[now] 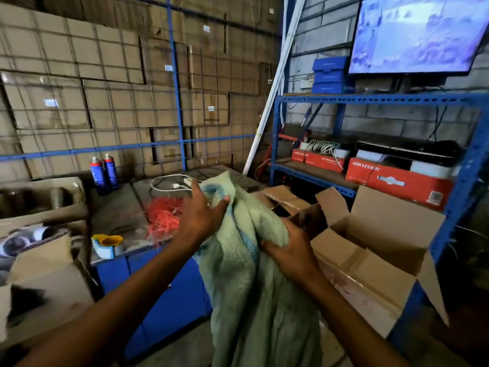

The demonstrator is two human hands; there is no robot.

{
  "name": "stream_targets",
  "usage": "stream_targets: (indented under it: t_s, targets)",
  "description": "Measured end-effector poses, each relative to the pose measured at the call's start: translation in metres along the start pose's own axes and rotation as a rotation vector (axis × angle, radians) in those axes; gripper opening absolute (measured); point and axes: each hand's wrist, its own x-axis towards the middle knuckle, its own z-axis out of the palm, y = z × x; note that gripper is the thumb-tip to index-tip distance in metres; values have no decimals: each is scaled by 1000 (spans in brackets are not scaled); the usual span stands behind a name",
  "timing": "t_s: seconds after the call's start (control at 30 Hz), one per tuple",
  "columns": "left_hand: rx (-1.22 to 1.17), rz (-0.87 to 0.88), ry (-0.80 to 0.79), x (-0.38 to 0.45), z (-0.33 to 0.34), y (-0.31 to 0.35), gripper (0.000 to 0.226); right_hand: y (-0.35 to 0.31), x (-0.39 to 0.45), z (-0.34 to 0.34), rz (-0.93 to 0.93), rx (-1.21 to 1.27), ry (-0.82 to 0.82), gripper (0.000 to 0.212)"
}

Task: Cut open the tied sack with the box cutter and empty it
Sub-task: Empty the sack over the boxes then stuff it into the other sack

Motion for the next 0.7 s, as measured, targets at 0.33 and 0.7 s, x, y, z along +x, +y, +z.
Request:
stream_targets:
  t_s: [0.33,0.7]
  targets:
    - [-1,574,-314,-52,-27,-15,32,-35,6,-35,142,-105,-376,56]
    - [-395,-221,-391,-65,-60,-27,48,-18,7,11,-307,-251,-470,42]
